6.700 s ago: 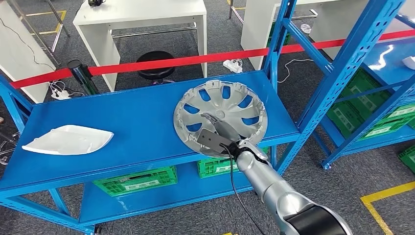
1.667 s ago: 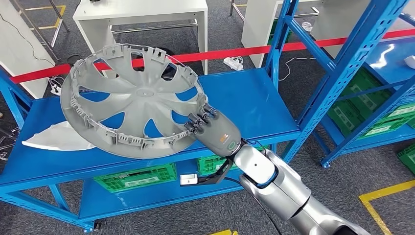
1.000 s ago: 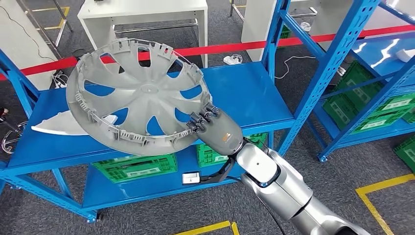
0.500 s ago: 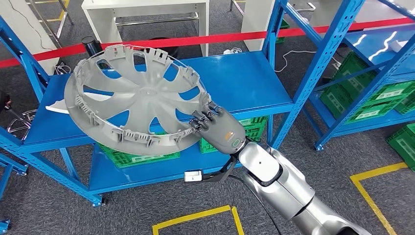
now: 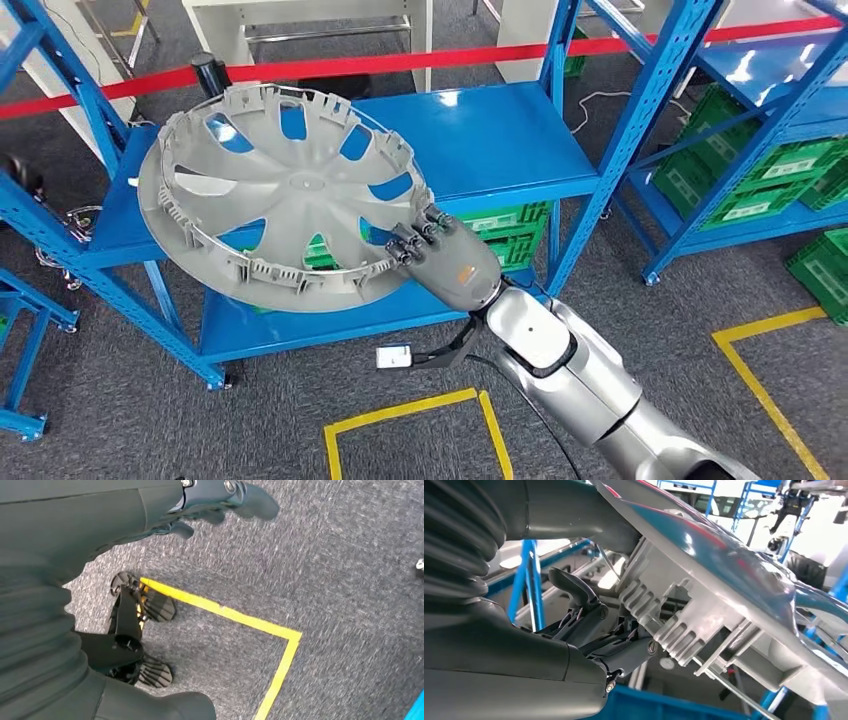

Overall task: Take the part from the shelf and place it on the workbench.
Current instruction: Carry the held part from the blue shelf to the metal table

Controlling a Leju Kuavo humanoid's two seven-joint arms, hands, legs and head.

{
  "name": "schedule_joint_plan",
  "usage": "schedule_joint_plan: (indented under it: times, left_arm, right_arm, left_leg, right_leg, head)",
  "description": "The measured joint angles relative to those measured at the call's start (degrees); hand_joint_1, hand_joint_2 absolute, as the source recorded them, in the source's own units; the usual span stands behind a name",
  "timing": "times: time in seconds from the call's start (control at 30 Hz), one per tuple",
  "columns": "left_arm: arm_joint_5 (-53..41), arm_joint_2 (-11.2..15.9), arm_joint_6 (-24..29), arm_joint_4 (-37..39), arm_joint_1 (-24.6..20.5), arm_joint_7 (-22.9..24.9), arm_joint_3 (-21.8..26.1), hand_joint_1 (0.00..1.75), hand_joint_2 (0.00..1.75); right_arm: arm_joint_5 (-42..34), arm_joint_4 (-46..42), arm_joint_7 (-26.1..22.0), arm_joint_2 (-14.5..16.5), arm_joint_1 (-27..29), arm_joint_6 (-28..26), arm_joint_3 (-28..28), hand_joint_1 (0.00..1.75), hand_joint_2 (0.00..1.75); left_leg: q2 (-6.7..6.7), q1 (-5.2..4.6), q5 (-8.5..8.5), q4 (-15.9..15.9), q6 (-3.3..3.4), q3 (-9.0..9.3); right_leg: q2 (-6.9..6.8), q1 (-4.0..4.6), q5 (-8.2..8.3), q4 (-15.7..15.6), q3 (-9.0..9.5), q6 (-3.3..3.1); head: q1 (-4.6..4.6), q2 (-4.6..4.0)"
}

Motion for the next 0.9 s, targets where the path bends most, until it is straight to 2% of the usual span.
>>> schedule_joint_plan:
  times: [0.03,0.07,0.1,0.13,0.17,0.2,0.23,0.27,0.3,0.33,0.37,0.4,0.43,0.47,0.53,0.57,0.6,0.63,0.7,0.73,0.77,0.8,0.83,0.87,0.9]
  left_arm:
    - [0.02,0.00,0.00,0.02,0.07,-0.03,0.02,0.00,1.75]
    - [0.05,0.00,0.01,0.03,0.15,-0.02,0.04,0.00,1.75]
    - [0.08,-0.01,0.01,0.04,0.21,-0.02,0.05,0.00,1.75]
    - [0.10,-0.02,0.01,0.04,0.22,-0.03,0.07,0.00,1.75]
    - [0.10,-0.03,0.00,0.04,0.21,-0.03,0.07,0.00,1.75]
    - [0.08,-0.04,-0.03,0.03,0.21,-0.04,0.07,0.00,1.75]
    - [0.06,-0.04,-0.05,0.03,0.21,-0.04,0.07,0.00,1.75]
    - [0.03,-0.03,-0.09,0.03,0.22,-0.04,0.07,0.00,1.75]
    - [0.00,-0.03,-0.11,0.03,0.22,-0.03,0.07,0.00,1.75]
    - [-0.02,-0.05,-0.13,0.03,0.21,-0.03,0.07,0.00,1.75]
    - [-0.03,-0.12,-0.15,0.03,0.18,-0.03,0.08,0.00,1.75]
    - [-0.04,-0.19,-0.16,0.01,0.15,-0.03,0.08,0.00,1.75]
    - [-0.05,-0.25,-0.19,-0.01,0.13,-0.04,0.09,0.00,1.75]
    - [-0.08,-0.29,-0.23,-0.03,0.10,-0.04,0.09,0.00,1.75]
    - [-0.16,-0.30,-0.27,-0.01,0.09,-0.02,0.09,0.00,1.75]
    - [-0.20,-0.29,-0.20,0.01,0.09,-0.02,0.09,0.00,1.75]
    - [-0.22,-0.28,-0.10,0.02,0.07,-0.03,0.09,0.00,1.75]
    - [-0.24,-0.25,-0.01,0.03,0.02,-0.04,0.09,0.00,1.75]
    - [-0.27,-0.20,0.09,0.02,-0.19,-0.04,0.09,0.00,1.75]
    - [-0.28,-0.16,0.10,0.01,-0.29,-0.04,0.09,0.00,1.75]
    - [-0.27,-0.11,0.12,0.01,-0.37,-0.04,0.09,0.00,1.75]
    - [-0.26,-0.05,0.13,0.01,-0.42,-0.04,0.09,0.00,1.75]
    - [-0.23,-0.02,0.13,-0.01,-0.45,-0.05,0.09,0.00,1.75]
    - [-0.21,-0.02,0.13,-0.03,-0.51,-0.10,0.09,0.00,1.75]
    - [-0.15,-0.05,0.13,-0.07,-0.60,-0.21,0.10,0.00,1.75]
  right_arm:
    - [-0.01,0.07,0.00,0.01,-0.04,0.02,0.06,1.75,1.75]
    - [-0.02,0.14,0.02,0.01,-0.06,0.04,0.11,1.75,1.75]
    - [-0.02,0.20,0.03,0.01,-0.08,0.06,0.14,1.75,1.75]
    - [-0.02,0.22,0.04,0.01,-0.12,0.07,0.16,1.75,1.75]
    - [-0.02,0.23,0.05,0.01,-0.14,0.10,0.17,1.75,1.75]
    - [-0.01,0.24,0.07,0.01,-0.14,0.14,0.20,1.75,1.75]
    - [-0.01,0.24,0.08,0.00,-0.12,0.19,0.22,1.75,1.75]
    - [-0.01,0.25,0.10,-0.01,-0.09,0.26,0.23,1.75,1.75]
    - [-0.01,0.25,0.12,-0.01,-0.09,0.32,0.25,1.75,1.75]
    - [-0.01,0.25,0.14,-0.01,-0.11,0.37,0.25,1.75,1.75]
    - [-0.01,0.24,0.16,-0.01,-0.17,0.41,0.24,1.75,1.75]
    - [-0.01,0.22,0.17,-0.01,-0.25,0.43,0.23,1.75,1.75]
    - [-0.01,0.22,0.20,0.00,-0.32,0.46,0.22,1.75,1.75]
    - [-0.01,0.21,0.25,0.00,-0.42,0.50,0.21,1.75,1.75]
    - [-0.02,0.21,0.48,0.00,-0.54,0.65,0.20,1.75,1.75]
    - [-0.02,0.21,0.62,0.00,-0.62,0.76,0.20,1.75,1.75]
    - [-0.03,0.20,0.74,0.01,-0.68,0.87,0.18,1.75,1.75]
    - [-0.03,0.20,0.82,0.01,-0.72,0.98,0.14,1.75,1.75]
    - [-0.09,0.20,0.79,0.00,-0.77,1.26,-0.03,1.75,1.75]
    - [-0.14,0.20,0.64,-0.01,-0.74,1.46,-0.15,1.75,1.75]
    - [-0.20,0.21,0.45,-0.01,-0.71,1.68,-0.25,1.75,1.75]
    - [-0.27,0.21,0.22,-0.01,-0.69,1.89,-0.32,1.75,1.75]
    - [-0.35,0.22,0.01,0.00,-0.67,2.06,-0.37,1.75,1.75]
    - [-0.43,0.23,-0.16,0.02,-0.69,2.20,-0.44,1.75,1.75]
    - [-0.51,0.24,-0.27,0.05,-0.72,2.33,-0.62,1.75,1.75]
  left_leg:
    - [0.14,-0.04,0.50,0.09,0.78,-0.53]
    - [0.20,-0.12,1.08,0.15,1.50,-1.02]
    - [0.28,-0.15,1.77,0.12,2.13,-1.61]
    - [0.34,-0.20,2.49,0.10,2.59,-2.30]
    - [0.34,-0.36,3.21,0.12,2.88,-3.14]
    - [0.35,-0.56,3.93,0.15,3.10,-4.04]
    - [0.36,-0.80,4.61,0.18,3.27,-4.95]
    - [0.36,-1.08,5.28,0.22,3.40,-5.82]
    - [0.37,-1.38,5.93,0.24,3.52,-6.63]
    - [0.35,-1.67,6.56,0.25,3.60,-7.36]
    - [0.34,-1.89,7.15,0.26,3.65,-7.94]
    - [0.32,-2.08,7.72,0.26,3.61,-8.39]
    - [0.33,-2.13,8.30,0.15,3.46,-8.65]
    - [0.36,-2.05,8.86,0.01,3.19,-8.80]
    - [0.41,-1.88,9.87,-0.45,2.55,-8.99]
    - [0.38,-1.86,9.51,-0.29,2.22,-9.25]
    - [0.34,-1.85,8.11,0.60,1.91,-9.69]
    - [0.29,-1.78,5.70,2.53,1.57,-10.35]
    - [0.26,-1.35,0.07,9.13,0.81,-11.82]
    - [0.27,-1.10,-1.34,12.47,0.43,-12.21]
    - [0.28,-0.85,-1.32,14.70,0.06,-11.98]
    - [0.29,-0.62,-0.11,15.23,-0.30,-10.98]
    - [0.30,-0.36,1.55,13.87,-0.66,-9.08]
    - [0.29,-0.05,2.32,10.78,-1.05,-6.39]
    - [0.23,0.01,1.91,6.72,-1.24,-3.35]
  right_leg:
    - [0.01,-0.13,0.41,-0.24,-0.14,0.38]
    - [0.03,-0.26,-0.16,-0.01,-0.46,0.66]
    - [0.04,-0.33,-1.92,1.30,-1.06,0.84]
    - [0.08,-0.30,-4.72,3.92,-1.94,0.89]
    - [0.11,-0.15,-7.95,7.66,-2.95,0.88]
    - [0.14,0.04,-10.53,11.76,-3.81,0.80]
    - [0.18,0.29,-11.85,15.09,-4.20,0.62]
    - [0.21,0.57,-11.83,16.85,-3.80,0.29]
    - [0.25,0.93,-10.81,16.53,-2.37,-0.25]
    - [0.32,1.39,-9.49,14.08,0.20,-1.04]
    - [0.37,1.96,-8.97,10.16,3.48,-2.07]
    - [0.34,2.43,-9.18,5.65,6.73,-2.95]
    - [0.31,2.82,-9.64,2.20,9.03,-3.52]
    - [0.30,3.11,-10.19,-0.01,10.25,-3.91]
    - [0.27,3.14,-9.29,-1.23,10.18,-4.05]
    - [0.22,2.98,-8.56,-1.70,9.90,-4.30]
    - [0.13,2.73,-7.70,-2.08,9.41,-4.49]
    - [0.04,2.46,-6.81,-2.40,8.78,-4.62]
    - [0.02,2.30,-5.30,-2.38,7.07,-4.66]
    - [0.00,2.19,-4.56,-2.27,6.10,-4.48]
    - [-0.04,2.03,-3.83,-2.10,5.03,-4.27]
    - [-0.07,1.81,-3.16,-1.83,3.93,-3.98]
    - [-0.10,1.55,-2.57,-1.45,2.82,-3.65]
    - [-0.11,1.34,-2.05,-0.93,1.80,-3.25]
    - [-0.12,1.23,-1.63,-0.34,0.89,-2.82]
  head:
    - [0.00,0.00]
    - [0.02,0.00]
    - [0.06,0.00]
    - [0.15,0.00]
    - [0.23,0.00]
    - [0.30,0.00]
    - [0.33,0.00]
    - [0.34,0.00]
    - [0.34,0.00]
    - [0.34,0.00]
    - [0.32,0.00]
    - [0.30,0.00]
    - [0.28,0.00]
    - [0.36,0.00]
    - [0.58,0.00]
    - [0.67,0.00]
    - [0.63,0.00]
    - [0.58,0.00]
    - [0.48,0.00]
    - [0.49,0.00]
    - [0.49,0.00]
    - [0.48,0.00]
    - [0.47,0.00]
    - [0.45,0.00]
    - [0.40,0.00]
